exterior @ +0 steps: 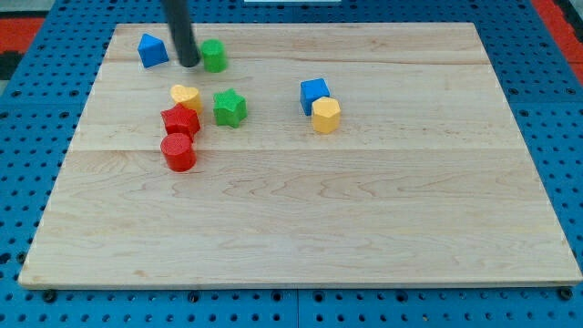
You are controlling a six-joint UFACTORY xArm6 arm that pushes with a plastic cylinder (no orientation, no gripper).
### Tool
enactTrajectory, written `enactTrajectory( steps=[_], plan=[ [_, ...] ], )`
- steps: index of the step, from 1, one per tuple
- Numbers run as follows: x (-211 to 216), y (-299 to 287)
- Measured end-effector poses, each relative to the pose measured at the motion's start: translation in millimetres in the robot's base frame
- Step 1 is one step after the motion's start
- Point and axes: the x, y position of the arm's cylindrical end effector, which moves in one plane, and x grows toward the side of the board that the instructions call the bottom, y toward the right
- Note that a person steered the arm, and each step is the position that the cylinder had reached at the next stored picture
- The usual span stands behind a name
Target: Move the green circle to the top left of the blue cube
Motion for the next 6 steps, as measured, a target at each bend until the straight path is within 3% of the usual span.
enactTrajectory(
  steps=[1, 2, 6],
  plan=[
    [0, 62],
    [-16, 17],
    [-25, 124]
  ],
)
